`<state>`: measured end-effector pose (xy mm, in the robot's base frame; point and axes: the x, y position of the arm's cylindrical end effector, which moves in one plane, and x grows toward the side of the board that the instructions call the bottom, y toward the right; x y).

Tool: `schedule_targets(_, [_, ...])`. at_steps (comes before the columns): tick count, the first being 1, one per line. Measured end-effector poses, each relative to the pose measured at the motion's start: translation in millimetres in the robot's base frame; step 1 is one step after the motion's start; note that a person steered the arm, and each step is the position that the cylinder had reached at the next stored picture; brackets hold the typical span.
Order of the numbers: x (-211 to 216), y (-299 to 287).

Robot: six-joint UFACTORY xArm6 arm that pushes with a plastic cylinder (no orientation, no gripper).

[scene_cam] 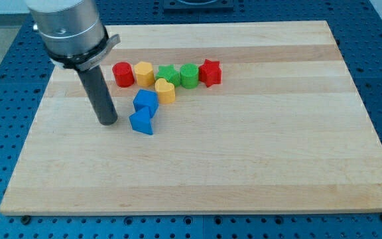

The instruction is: Slide the blue triangle right a bit

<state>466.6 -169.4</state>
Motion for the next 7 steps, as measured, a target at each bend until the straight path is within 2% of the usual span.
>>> schedule_targets(2, [22.2,2.4])
schedule_targets(5, [-6.1,30.8])
schedule_targets(7, [11.4,30.5])
